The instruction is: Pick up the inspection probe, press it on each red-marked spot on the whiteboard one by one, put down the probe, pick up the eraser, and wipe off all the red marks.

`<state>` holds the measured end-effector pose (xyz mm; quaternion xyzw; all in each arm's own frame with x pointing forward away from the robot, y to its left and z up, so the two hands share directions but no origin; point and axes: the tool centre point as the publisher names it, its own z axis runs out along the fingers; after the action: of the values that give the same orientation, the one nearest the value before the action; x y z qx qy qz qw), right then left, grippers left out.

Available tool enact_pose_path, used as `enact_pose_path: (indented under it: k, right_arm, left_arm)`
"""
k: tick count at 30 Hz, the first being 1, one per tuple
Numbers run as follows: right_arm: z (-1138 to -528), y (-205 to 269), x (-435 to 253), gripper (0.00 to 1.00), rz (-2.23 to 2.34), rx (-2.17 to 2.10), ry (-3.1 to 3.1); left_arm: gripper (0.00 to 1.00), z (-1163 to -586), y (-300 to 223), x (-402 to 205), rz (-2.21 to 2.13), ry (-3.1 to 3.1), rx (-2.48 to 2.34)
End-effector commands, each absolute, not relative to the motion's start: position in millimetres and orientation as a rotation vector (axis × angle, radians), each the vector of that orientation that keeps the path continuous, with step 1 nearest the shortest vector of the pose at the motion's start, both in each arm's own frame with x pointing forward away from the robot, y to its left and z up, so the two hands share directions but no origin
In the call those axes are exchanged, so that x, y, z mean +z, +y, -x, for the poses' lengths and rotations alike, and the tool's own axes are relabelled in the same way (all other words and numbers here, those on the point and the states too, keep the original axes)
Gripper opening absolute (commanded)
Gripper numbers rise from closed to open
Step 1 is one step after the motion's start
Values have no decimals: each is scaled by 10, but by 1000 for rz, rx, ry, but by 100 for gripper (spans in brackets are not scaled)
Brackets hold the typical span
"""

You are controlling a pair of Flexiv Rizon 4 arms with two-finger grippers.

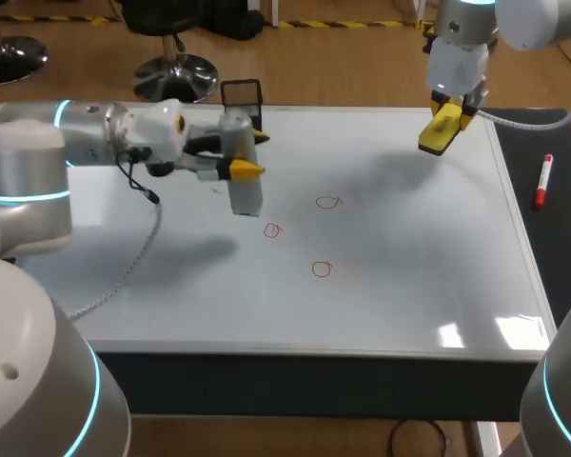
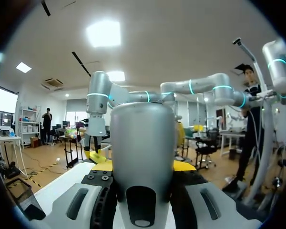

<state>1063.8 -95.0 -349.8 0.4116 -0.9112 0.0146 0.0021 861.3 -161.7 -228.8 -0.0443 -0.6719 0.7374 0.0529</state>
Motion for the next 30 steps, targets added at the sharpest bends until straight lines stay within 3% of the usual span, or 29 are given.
enact_pose_path:
  k: [1,30]
  right_arm:
    - [-10649,-952,-3485,0,-1292,49,-2854]
    - [-10649,-952,-3485,0,-1292,49,-2854]
  left_arm:
    - [0,-8667,-1758,-2390,161,-2022,2222]
    - [0,-8716,-1983,-2832,225,-1918,2193]
